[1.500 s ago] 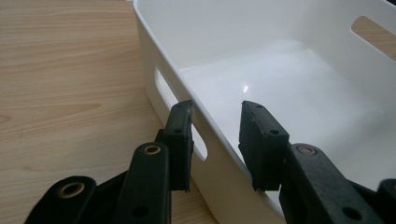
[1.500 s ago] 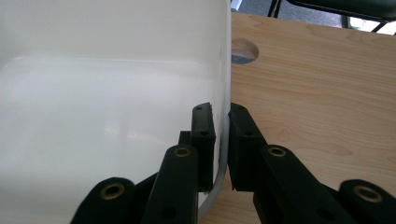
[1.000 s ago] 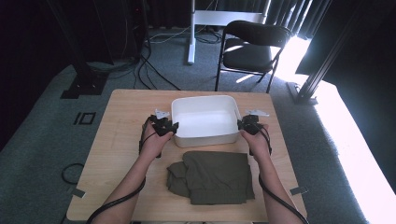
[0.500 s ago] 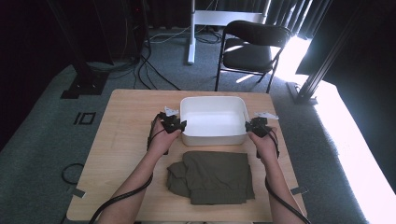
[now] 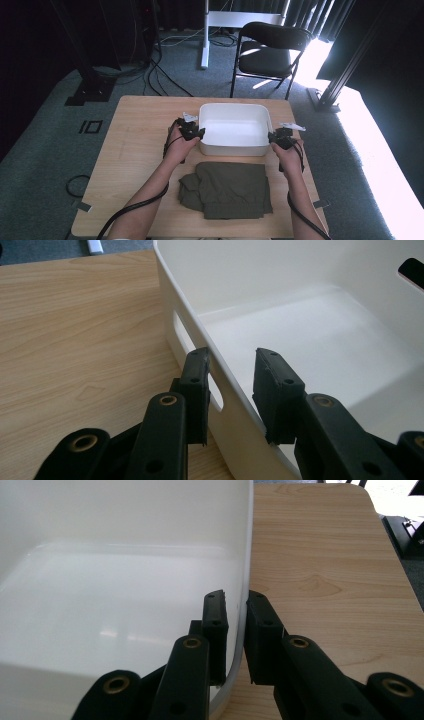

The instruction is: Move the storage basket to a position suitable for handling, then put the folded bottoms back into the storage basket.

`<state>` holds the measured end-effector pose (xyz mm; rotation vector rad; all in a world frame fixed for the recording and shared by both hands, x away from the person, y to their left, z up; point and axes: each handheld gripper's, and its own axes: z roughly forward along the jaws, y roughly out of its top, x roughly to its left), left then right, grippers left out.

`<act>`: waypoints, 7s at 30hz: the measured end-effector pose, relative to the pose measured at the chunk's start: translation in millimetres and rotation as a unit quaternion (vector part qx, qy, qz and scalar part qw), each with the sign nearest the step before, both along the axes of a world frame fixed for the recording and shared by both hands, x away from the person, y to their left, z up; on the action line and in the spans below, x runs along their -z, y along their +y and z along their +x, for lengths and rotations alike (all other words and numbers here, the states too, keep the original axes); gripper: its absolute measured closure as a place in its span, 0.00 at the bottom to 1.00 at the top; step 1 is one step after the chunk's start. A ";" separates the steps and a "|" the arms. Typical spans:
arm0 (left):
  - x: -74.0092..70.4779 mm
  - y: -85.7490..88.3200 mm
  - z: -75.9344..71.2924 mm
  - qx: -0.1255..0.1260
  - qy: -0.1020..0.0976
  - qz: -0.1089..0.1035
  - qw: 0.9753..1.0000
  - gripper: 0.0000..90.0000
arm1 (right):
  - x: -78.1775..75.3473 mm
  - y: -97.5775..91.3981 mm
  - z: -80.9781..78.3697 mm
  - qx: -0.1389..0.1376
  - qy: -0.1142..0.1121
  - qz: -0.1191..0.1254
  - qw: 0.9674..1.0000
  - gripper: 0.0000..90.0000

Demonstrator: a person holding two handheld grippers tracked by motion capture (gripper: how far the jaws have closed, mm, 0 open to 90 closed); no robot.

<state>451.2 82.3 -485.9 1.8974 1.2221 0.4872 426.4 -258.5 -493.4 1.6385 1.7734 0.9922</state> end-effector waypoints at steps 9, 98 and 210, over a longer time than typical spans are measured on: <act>-0.3 4.7 0.1 0.005 0.000 -0.044 0.999 0.61 | -1.8 -6.7 1.9 -0.035 -0.004 0.020 0.999 0.65; 37.5 23.3 -131.0 0.129 0.054 0.014 0.990 0.19 | 61.8 5.5 -131.8 -0.151 0.019 0.020 0.988 0.16; -78.6 -0.3 -73.7 0.194 -0.075 -0.058 0.976 0.87 | -104.3 20.0 -74.3 -0.218 -0.070 0.091 0.969 0.90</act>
